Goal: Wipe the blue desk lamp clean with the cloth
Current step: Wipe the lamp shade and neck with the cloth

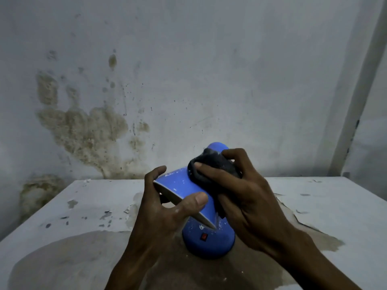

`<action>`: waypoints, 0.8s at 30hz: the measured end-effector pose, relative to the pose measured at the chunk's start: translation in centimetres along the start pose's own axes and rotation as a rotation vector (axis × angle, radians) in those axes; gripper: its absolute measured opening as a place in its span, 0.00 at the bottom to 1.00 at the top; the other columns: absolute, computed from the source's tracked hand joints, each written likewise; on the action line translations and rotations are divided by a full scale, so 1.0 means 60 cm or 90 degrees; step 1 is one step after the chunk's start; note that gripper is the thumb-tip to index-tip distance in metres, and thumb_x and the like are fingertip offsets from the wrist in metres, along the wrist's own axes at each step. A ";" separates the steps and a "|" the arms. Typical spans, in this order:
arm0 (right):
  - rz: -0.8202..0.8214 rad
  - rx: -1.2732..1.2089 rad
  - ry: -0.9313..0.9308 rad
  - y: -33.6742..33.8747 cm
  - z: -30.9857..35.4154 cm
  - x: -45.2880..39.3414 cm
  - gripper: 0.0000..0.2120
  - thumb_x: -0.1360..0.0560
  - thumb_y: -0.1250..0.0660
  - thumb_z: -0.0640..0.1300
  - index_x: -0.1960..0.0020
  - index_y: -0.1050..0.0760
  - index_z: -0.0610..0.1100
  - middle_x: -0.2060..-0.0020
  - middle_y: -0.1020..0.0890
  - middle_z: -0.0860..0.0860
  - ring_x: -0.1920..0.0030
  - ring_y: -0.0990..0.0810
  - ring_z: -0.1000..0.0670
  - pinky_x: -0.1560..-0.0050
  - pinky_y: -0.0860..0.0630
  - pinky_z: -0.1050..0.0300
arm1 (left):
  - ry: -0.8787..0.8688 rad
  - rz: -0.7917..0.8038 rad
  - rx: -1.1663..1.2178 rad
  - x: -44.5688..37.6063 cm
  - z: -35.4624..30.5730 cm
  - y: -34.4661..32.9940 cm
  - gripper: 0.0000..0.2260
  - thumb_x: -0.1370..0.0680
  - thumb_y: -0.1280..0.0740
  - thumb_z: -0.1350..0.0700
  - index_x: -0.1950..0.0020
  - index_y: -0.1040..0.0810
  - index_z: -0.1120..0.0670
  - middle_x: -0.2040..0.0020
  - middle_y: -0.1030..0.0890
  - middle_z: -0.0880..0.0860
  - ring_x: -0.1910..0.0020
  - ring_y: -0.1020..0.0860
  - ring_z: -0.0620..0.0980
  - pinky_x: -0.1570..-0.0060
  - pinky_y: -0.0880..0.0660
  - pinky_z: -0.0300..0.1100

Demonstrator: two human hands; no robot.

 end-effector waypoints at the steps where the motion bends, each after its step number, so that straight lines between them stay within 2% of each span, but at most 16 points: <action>1: -0.019 0.006 -0.012 0.001 -0.009 -0.006 0.21 0.24 0.41 0.44 0.33 0.22 0.52 0.39 0.30 0.51 0.51 0.23 0.51 0.58 0.22 0.56 | -0.004 0.005 -0.006 -0.001 0.000 0.001 0.41 0.51 0.24 0.36 0.40 0.35 0.36 0.47 0.20 0.52 0.56 0.19 0.47 0.65 0.25 0.35; 3: -0.062 0.021 -0.073 0.001 -0.040 -0.030 0.22 0.25 0.42 0.44 0.35 0.22 0.56 0.41 0.31 0.52 0.53 0.22 0.51 0.59 0.21 0.52 | -0.017 0.012 -0.036 -0.003 0.001 0.001 0.45 0.51 0.23 0.32 0.38 0.36 0.37 0.47 0.22 0.58 0.57 0.23 0.51 0.62 0.28 0.41; 6: -0.086 -0.031 -0.198 0.000 -0.088 -0.076 0.20 0.22 0.43 0.43 0.40 0.20 0.61 0.47 0.28 0.56 0.52 0.23 0.56 0.50 0.23 0.57 | -0.016 0.007 -0.055 -0.002 -0.002 0.002 0.46 0.49 0.25 0.33 0.35 0.37 0.41 0.46 0.24 0.58 0.58 0.24 0.51 0.61 0.29 0.42; 8: -0.082 -0.103 -0.255 -0.008 -0.105 -0.089 0.19 0.22 0.43 0.44 0.44 0.19 0.62 0.49 0.26 0.57 0.51 0.21 0.55 0.46 0.21 0.51 | -0.023 0.008 -0.066 -0.005 -0.002 0.003 0.46 0.47 0.25 0.34 0.34 0.35 0.49 0.46 0.25 0.65 0.61 0.26 0.56 0.61 0.29 0.43; 9: -0.095 -0.117 -0.263 -0.012 -0.101 -0.087 0.19 0.23 0.43 0.44 0.44 0.19 0.62 0.49 0.27 0.58 0.53 0.20 0.52 0.48 0.20 0.47 | -0.033 0.013 -0.071 -0.008 -0.001 0.005 0.46 0.46 0.24 0.33 0.35 0.34 0.54 0.46 0.27 0.70 0.63 0.29 0.58 0.62 0.29 0.44; 11: -0.128 -0.097 -0.229 -0.016 -0.074 -0.067 0.19 0.24 0.44 0.44 0.42 0.20 0.60 0.47 0.30 0.57 0.55 0.20 0.48 0.56 0.19 0.45 | -0.043 0.017 -0.075 -0.013 0.006 0.007 0.47 0.44 0.23 0.32 0.38 0.34 0.61 0.50 0.30 0.73 0.65 0.31 0.65 0.65 0.30 0.48; 12: -0.129 -0.084 -0.198 -0.017 -0.055 -0.049 0.19 0.24 0.44 0.44 0.40 0.20 0.58 0.45 0.31 0.55 0.55 0.20 0.47 0.57 0.19 0.47 | -0.045 0.018 -0.071 -0.014 0.009 0.008 0.47 0.43 0.23 0.32 0.39 0.34 0.62 0.55 0.31 0.71 0.62 0.32 0.72 0.66 0.30 0.51; 13: -0.117 -0.073 -0.162 -0.019 -0.035 -0.030 0.20 0.24 0.44 0.45 0.38 0.20 0.55 0.43 0.31 0.53 0.53 0.21 0.47 0.56 0.19 0.49 | -0.052 0.019 -0.068 -0.014 0.009 0.009 0.46 0.43 0.23 0.33 0.39 0.33 0.62 0.59 0.31 0.65 0.60 0.31 0.74 0.67 0.29 0.53; 14: -0.097 -0.066 -0.122 -0.019 -0.014 -0.012 0.20 0.23 0.44 0.45 0.36 0.21 0.52 0.40 0.31 0.51 0.50 0.21 0.47 0.54 0.20 0.52 | -0.060 0.018 -0.062 -0.012 0.006 0.010 0.46 0.43 0.23 0.33 0.40 0.33 0.63 0.61 0.29 0.58 0.63 0.29 0.70 0.68 0.29 0.50; 15: -0.078 -0.066 -0.093 -0.021 -0.001 0.003 0.21 0.23 0.43 0.44 0.35 0.21 0.51 0.39 0.31 0.50 0.48 0.22 0.48 0.53 0.20 0.54 | -0.069 0.019 -0.056 -0.011 0.003 0.011 0.45 0.43 0.23 0.33 0.40 0.33 0.63 0.62 0.28 0.54 0.67 0.28 0.61 0.68 0.28 0.45; 16: -0.073 -0.068 -0.083 -0.021 0.002 0.010 0.21 0.23 0.43 0.44 0.34 0.21 0.51 0.39 0.30 0.50 0.49 0.21 0.49 0.53 0.20 0.54 | -0.079 0.025 -0.053 -0.011 0.001 0.011 0.44 0.42 0.23 0.34 0.41 0.32 0.64 0.63 0.27 0.52 0.68 0.27 0.54 0.68 0.29 0.41; 17: -0.087 -0.071 -0.094 -0.020 -0.007 0.007 0.21 0.23 0.43 0.43 0.34 0.21 0.52 0.40 0.30 0.50 0.51 0.21 0.50 0.56 0.20 0.53 | -0.089 0.036 -0.055 -0.012 -0.001 0.009 0.43 0.40 0.23 0.35 0.42 0.32 0.66 0.63 0.28 0.53 0.69 0.28 0.52 0.68 0.29 0.41; 19: -0.142 -0.112 -0.170 -0.021 -0.045 -0.016 0.20 0.22 0.43 0.43 0.36 0.21 0.57 0.43 0.30 0.53 0.59 0.20 0.53 0.61 0.19 0.51 | -0.105 0.053 -0.063 -0.015 -0.001 0.007 0.42 0.37 0.23 0.37 0.45 0.33 0.70 0.63 0.30 0.57 0.68 0.31 0.56 0.68 0.31 0.45; 22: -0.193 -0.203 -0.273 -0.022 -0.084 -0.051 0.17 0.20 0.41 0.43 0.43 0.19 0.61 0.47 0.27 0.53 0.56 0.19 0.54 0.57 0.18 0.47 | -0.114 0.047 -0.053 -0.012 -0.003 0.004 0.41 0.37 0.24 0.36 0.45 0.33 0.70 0.64 0.31 0.56 0.70 0.31 0.52 0.68 0.32 0.43; 24: -0.214 -0.230 -0.275 -0.028 -0.065 -0.040 0.16 0.19 0.40 0.41 0.40 0.19 0.57 0.47 0.28 0.52 0.58 0.19 0.51 0.60 0.19 0.54 | -0.114 0.037 -0.044 -0.006 -0.005 0.002 0.41 0.38 0.25 0.35 0.44 0.31 0.67 0.64 0.28 0.54 0.70 0.28 0.49 0.68 0.30 0.38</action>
Point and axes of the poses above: each hand's wrist, its own x-axis away from the middle knuckle, its own y-axis out of the back of the hand, z = x × y, the point moved 3 cm from there along -x, towards the middle knuckle
